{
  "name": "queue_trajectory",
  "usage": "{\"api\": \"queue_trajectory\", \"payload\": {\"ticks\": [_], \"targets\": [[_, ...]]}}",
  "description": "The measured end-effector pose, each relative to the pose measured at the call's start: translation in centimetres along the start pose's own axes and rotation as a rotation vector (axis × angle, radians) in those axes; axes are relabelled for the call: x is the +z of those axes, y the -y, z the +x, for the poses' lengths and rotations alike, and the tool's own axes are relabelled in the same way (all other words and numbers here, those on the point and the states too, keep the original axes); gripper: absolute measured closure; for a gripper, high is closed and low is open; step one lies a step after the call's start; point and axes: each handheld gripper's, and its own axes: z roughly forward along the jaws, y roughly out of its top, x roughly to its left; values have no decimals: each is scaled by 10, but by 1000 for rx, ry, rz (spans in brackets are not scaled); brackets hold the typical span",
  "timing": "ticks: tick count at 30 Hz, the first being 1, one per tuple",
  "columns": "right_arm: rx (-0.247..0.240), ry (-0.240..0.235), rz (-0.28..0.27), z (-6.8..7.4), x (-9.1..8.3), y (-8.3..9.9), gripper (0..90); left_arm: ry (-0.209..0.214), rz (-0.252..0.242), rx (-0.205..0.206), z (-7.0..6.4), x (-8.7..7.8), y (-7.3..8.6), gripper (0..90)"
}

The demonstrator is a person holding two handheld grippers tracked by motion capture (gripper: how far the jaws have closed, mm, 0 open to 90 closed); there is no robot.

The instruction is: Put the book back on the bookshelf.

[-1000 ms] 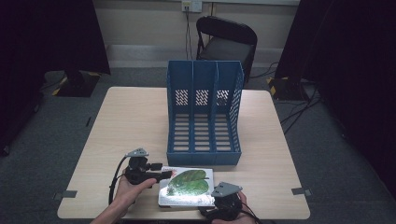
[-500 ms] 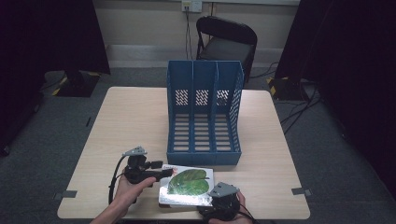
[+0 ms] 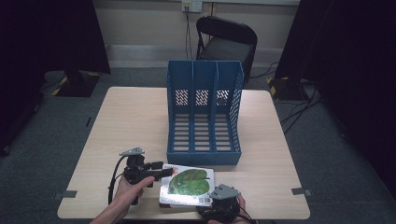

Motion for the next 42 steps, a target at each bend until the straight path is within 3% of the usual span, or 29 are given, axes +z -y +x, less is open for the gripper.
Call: {"api": "queue_trajectory", "payload": {"ticks": [6, 7, 8, 9, 11, 12, 13, 16, 23, 26, 31, 37, 42], "targets": [[8, -4, 4, -1, 0, -1, 79, 19, -4, -20, 1, -1, 1, 292], [41, -13, -11, -1, -1, 0, 90, 82, 7, -46, 2, 1, 3, 321], [59, -26, -20, -3, -2, 0, 97, 82, 7, -46, 2, 1, 3, 371], [87, -43, -30, -5, -2, 0, 112, 140, 37, -41, -1, 5, 6, 394], [72, -36, -25, -5, -2, 0, 121, 105, 80, 1, -9, 11, 8, 331], [64, -33, -22, -5, -2, 0, 120, 105, 80, 1, -9, 11, 8, 327], [65, -36, -22, -5, -2, 0, 120, 136, 106, 0, -10, 15, 9, 375], [67, -53, -16, -8, -3, -1, 122, 130, 130, 10, -9, 19, 9, 446], [41, -72, 1, -10, -1, -4, 116, 146, 185, 12, -10, 30, 9, 459], [34, -81, 10, -11, 0, -6, 98, 132, 204, 24, -8, 30, 9, 460], [36, -115, 24, -15, -1, -8, 100, 162, 190, 19, -5, 27, 7, 559], [40, -189, 32, -22, -9, -9, 165, 160, 191, 36, -6, 27, 7, 566], [49, -198, 16, -25, -14, -11, 173, 152, 191, 57, -9, 26, 6, 566]]}}
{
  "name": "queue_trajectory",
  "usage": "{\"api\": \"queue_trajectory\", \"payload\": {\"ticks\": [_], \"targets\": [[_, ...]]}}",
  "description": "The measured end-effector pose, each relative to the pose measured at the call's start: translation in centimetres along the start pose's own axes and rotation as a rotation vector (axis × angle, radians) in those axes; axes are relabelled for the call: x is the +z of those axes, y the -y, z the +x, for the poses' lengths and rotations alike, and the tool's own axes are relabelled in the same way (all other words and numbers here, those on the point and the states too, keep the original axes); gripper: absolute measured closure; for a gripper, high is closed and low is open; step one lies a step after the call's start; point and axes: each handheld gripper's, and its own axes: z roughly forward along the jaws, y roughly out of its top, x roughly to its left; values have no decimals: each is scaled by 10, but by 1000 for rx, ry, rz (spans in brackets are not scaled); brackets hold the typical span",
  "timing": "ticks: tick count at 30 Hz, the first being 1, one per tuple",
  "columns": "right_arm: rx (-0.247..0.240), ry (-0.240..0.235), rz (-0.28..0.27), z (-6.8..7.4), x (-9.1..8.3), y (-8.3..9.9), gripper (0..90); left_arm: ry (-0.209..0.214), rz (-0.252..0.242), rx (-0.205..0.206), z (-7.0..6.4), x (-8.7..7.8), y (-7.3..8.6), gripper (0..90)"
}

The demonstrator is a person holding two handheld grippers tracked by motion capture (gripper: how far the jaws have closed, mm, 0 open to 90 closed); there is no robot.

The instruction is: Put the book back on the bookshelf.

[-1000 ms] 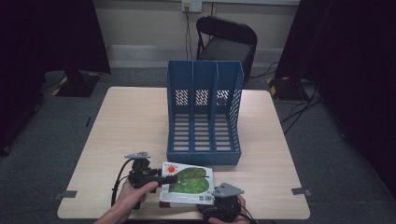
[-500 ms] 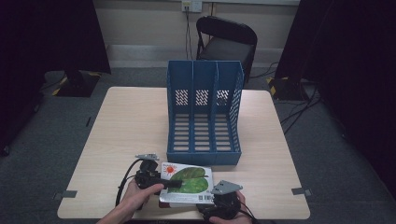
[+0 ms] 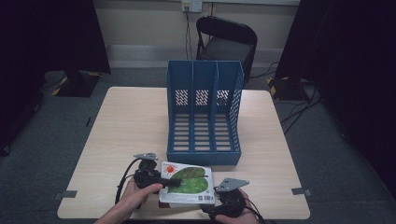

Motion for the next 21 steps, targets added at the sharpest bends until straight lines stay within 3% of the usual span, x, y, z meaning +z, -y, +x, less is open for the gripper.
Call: {"api": "queue_trajectory", "payload": {"ticks": [3, 7, 8, 16, 21], "targets": [[24, -23, -14, -5, -5, -2, 182, -11, 5, 31, -4, 0, -1, 566], [32, -26, -35, -8, -9, -4, 179, -10, 15, 63, -9, 0, -1, 568], [34, -8, -50, -9, -12, -5, 178, -12, 15, 73, -10, 0, -1, 568], [48, 6, -12, -17, -1, -6, 153, -17, 20, 161, -20, 1, -1, 570], [68, -12, -14, -25, 2, -10, 125, -4, 33, 174, -22, 3, 0, 572]]}}
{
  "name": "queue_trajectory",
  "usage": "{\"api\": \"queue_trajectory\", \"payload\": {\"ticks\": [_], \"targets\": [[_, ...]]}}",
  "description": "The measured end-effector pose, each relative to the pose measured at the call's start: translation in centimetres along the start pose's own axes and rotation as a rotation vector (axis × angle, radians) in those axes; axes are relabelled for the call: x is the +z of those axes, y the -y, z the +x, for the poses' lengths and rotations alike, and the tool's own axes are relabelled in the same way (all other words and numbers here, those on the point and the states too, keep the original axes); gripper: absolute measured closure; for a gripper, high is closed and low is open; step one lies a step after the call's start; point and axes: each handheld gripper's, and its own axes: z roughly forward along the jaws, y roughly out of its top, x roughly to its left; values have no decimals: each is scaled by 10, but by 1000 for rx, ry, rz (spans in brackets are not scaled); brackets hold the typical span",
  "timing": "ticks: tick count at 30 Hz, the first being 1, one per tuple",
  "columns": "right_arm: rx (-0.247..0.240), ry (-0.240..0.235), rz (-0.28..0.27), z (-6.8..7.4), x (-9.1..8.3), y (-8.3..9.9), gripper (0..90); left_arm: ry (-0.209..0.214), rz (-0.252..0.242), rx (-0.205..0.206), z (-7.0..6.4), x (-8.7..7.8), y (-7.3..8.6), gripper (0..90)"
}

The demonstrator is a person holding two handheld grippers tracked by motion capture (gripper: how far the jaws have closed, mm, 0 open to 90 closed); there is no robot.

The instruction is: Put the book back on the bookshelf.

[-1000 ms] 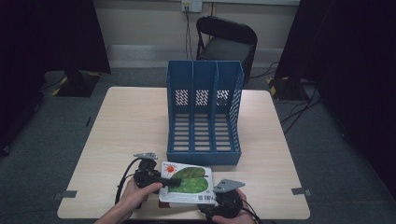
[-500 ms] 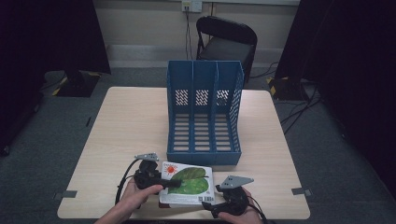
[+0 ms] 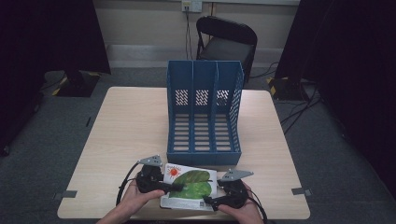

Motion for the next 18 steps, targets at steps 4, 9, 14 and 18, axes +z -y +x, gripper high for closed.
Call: {"api": "queue_trajectory", "payload": {"ticks": [4, 9, 14, 18], "targets": [[36, -25, 0, -8, 1, -1, 105, 2, 6, 25, -4, 2, 0, 572], [95, -80, 1, -17, 4, -3, 95, -1, 7, 66, -8, 2, -2, 572], [92, -85, -7, -17, 2, -4, 128, -3, 3, 97, -11, 1, -2, 572], [76, -51, -34, -15, -8, -5, 193, -9, 6, 104, -13, 1, -2, 572]]}}
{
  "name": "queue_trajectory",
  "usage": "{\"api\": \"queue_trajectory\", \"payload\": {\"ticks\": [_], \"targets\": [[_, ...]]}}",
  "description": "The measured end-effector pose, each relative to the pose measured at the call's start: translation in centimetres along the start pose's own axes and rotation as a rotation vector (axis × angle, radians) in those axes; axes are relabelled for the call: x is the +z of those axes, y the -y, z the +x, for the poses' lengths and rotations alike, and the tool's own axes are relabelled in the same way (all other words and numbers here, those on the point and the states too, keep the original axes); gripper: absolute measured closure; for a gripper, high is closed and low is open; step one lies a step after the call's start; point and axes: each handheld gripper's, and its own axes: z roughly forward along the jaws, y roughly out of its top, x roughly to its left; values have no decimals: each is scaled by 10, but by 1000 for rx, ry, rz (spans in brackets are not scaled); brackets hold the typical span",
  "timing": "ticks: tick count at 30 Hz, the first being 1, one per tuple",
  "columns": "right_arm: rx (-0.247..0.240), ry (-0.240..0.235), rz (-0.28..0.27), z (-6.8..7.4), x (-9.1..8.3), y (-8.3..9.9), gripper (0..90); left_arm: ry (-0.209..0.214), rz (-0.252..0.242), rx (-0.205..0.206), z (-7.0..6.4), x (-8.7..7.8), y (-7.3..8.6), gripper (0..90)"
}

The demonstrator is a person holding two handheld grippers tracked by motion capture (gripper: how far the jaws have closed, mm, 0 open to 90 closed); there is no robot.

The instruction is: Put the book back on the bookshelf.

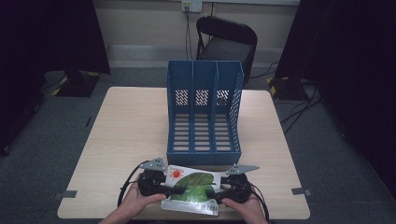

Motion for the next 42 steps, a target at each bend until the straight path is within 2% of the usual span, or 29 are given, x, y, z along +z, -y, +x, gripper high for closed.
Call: {"api": "queue_trajectory", "payload": {"ticks": [2, 5, 13, 17, 20, 22, 26, 30, 31, 33, 35, 38, 40, 41, 42], "targets": [[-2, -14, -43, 1, -9, -1, 268, -8, 16, -5, 1, 1, 0, 570], [-21, -44, -87, 5, -18, -2, 303, -19, 26, 11, 0, 1, 0, 559], [-32, -30, -106, 9, -25, -5, 324, -48, 13, 23, -1, 0, -1, 559], [-41, -21, -141, 11, -30, -10, 346, -57, 3, 24, 0, -1, -1, 595], [-54, -10, -169, 13, -35, -15, 389, -71, -12, 48, 1, -1, -1, 612], [-63, -10, -165, 14, -37, -15, 416, -70, -10, 61, 1, -2, -1, 611], [-68, -45, -152, 11, -40, -14, 443, -57, -16, 64, 2, -2, 0, 607], [-47, -107, -126, 4, -33, -10, 511, -51, -20, 54, 2, -2, 0, 605], [-45, -104, -116, 3, -29, -8, 545, -54, -18, 53, 2, -1, 0, 604], [-46, -102, -85, 3, -23, -8, 538, -66, -12, 43, 3, -1, 0, 600], [-40, -87, -83, 2, -22, -9, 539, -84, -6, 23, 5, -2, 1, 591], [-57, -90, -105, 3, -25, -11, 575, -102, -18, 10, 7, -6, 1, 562], [-88, -66, -130, 8, -28, -13, 581, -102, -19, -8, 8, -8, 1, 546], [-88, -66, -130, 8, -28, -13, 581, -102, -19, -8, 8, -8, 1, 536], [-107, -63, -131, 12, -30, -14, 596, -116, -16, -15, 8, -10, 2, 520]]}}
